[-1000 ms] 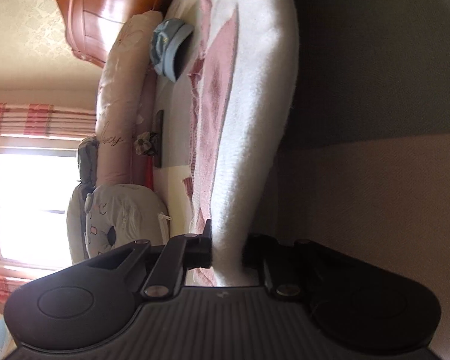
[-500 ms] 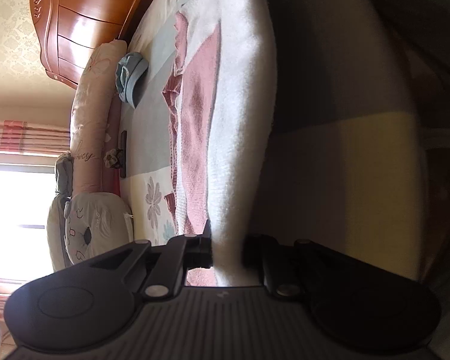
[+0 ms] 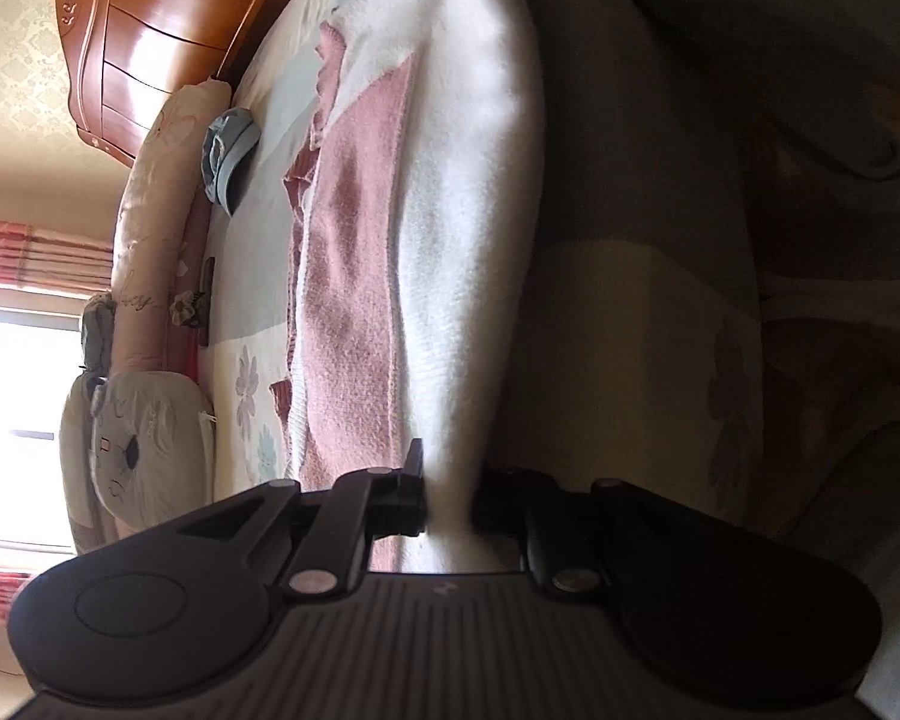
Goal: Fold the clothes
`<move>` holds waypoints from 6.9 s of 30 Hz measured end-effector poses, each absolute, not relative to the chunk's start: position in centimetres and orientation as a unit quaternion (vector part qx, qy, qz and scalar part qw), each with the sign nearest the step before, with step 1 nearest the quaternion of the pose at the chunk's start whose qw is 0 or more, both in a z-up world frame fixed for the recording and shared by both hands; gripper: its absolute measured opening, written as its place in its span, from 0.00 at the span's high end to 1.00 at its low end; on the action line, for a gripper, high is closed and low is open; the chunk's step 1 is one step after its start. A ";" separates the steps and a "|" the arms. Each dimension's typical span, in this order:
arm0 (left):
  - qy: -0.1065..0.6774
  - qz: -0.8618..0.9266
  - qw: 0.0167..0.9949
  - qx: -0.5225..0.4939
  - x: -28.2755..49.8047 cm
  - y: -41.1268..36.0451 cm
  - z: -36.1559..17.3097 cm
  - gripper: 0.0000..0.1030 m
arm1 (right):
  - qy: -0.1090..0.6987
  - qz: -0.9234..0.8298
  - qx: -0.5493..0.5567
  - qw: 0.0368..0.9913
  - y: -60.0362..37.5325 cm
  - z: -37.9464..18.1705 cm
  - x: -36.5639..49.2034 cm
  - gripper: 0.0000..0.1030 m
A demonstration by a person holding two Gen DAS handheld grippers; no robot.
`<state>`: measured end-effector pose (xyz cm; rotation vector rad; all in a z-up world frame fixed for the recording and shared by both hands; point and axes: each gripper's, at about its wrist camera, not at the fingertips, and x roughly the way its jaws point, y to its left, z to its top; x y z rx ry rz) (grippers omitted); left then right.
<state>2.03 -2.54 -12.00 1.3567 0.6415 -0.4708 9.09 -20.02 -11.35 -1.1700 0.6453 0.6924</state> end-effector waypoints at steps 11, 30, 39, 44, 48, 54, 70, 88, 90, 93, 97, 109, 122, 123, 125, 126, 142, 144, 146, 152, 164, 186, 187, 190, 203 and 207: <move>0.359 -0.213 0.832 0.366 4.5 3.0 -3.9 0.83 | 0.334 0.322 -0.316 0.827 -25.6 -4.9 11.1 0.56; 0.460 -0.147 0.874 0.058 5.8 8.9 -6.9 0.47 | 0.378 0.232 -0.073 0.893 -26.1 -8.8 11.5 0.26; 0.419 -0.142 0.894 0.069 5.3 9.1 -4.0 0.35 | 0.386 0.205 -0.025 0.899 -25.3 -9.0 10.9 0.18; 0.392 -0.154 0.905 0.059 10.1 6.9 -3.3 0.29 | 0.345 0.203 -0.029 0.916 -24.4 -6.3 13.2 0.12; 0.392 -0.169 0.904 0.022 13.8 5.0 -5.5 0.29 | 0.347 0.203 -0.021 0.915 -23.6 -7.3 16.0 0.05; 0.401 -0.171 0.899 -0.044 14.4 4.1 -9.2 0.20 | 0.389 0.179 0.007 0.904 -24.2 -11.7 16.9 0.00; 0.388 -0.175 0.898 -0.111 20.4 4.1 -9.7 0.10 | 0.368 0.181 0.019 0.912 -23.3 -12.0 20.0 0.00; 0.382 -0.106 0.910 -0.126 18.6 6.0 -8.1 0.09 | 0.365 0.128 0.044 0.921 -25.1 -11.2 22.0 0.00; 0.384 -0.099 0.910 -0.119 17.9 6.0 -8.0 0.09 | 0.363 0.124 0.046 0.922 -25.0 -10.6 21.6 0.00; 0.393 -0.084 0.908 -0.120 16.8 6.1 -8.5 0.08 | 0.358 0.137 0.042 0.923 -24.3 -9.9 20.5 0.00; 0.412 -0.042 0.901 -0.126 15.7 7.1 -9.5 0.11 | 0.368 0.135 0.034 0.919 -23.9 -10.2 19.4 0.00; 0.419 -0.012 0.893 -0.165 12.1 9.0 -9.0 0.09 | 0.333 0.148 0.039 0.930 -23.2 -6.6 14.9 0.00; 0.411 0.003 0.900 -0.145 14.1 11.3 -9.1 0.09 | 0.322 0.128 0.027 0.938 -23.3 -4.9 11.1 0.00; 0.413 0.002 0.899 -0.147 14.1 11.4 -9.3 0.09 | 0.321 0.128 0.025 0.938 -23.2 -4.8 11.0 0.00; 0.406 -0.003 0.902 -0.149 13.6 11.4 -8.9 0.09 | 0.320 0.127 0.022 0.939 -23.0 -4.6 10.7 0.00; 0.399 -0.009 0.905 -0.149 13.3 11.3 -8.5 0.09 | 0.320 0.126 0.020 0.939 -22.9 -4.5 10.5 0.00; 0.353 -0.012 0.916 -0.189 8.7 14.1 -6.7 0.09 | 0.335 0.191 -0.016 0.923 -17.6 -4.4 10.4 0.00; 0.349 -0.007 0.918 -0.188 7.9 14.3 -6.5 0.09 | 0.340 0.211 -0.018 0.916 -16.4 -4.6 10.9 0.00; 0.346 0.001 0.919 -0.188 7.3 14.6 -6.3 0.09 | 0.345 0.230 -0.019 0.910 -15.2 -4.8 11.3 0.00; 0.328 0.024 0.923 -0.200 6.1 16.9 -5.2 0.08 | 0.348 0.317 -0.054 0.881 -10.0 -5.3 12.4 0.00; 0.315 0.047 0.917 -0.238 5.2 20.5 -5.4 0.08 | 0.369 0.414 -0.107 0.826 -0.3 -7.3 17.2 0.00; 0.345 -0.005 0.907 -0.242 7.2 18.4 -6.5 0.08 | 0.356 0.322 -0.115 0.869 -6.6 -7.1 18.7 0.00; 0.349 -0.011 0.906 -0.239 7.4 17.9 -6.6 0.08 | 0.361 0.309 -0.110 0.873 -7.8 -7.4 18.6 0.00; 0.357 -0.025 0.906 -0.227 8.0 16.7 -6.7 0.08 | 0.379 0.268 -0.088 0.881 -11.2 -8.4 18.7 0.00; 0.377 -0.032 0.905 -0.197 9.3 14.8 -6.2 0.08 | 0.387 0.231 -0.018 0.892 -12.9 -9.8 22.9 0.00; 0.381 -0.030 0.903 -0.196 9.8 14.7 -6.5 0.08 | 0.392 0.259 -0.030 0.882 -11.7 -8.9 21.2 0.00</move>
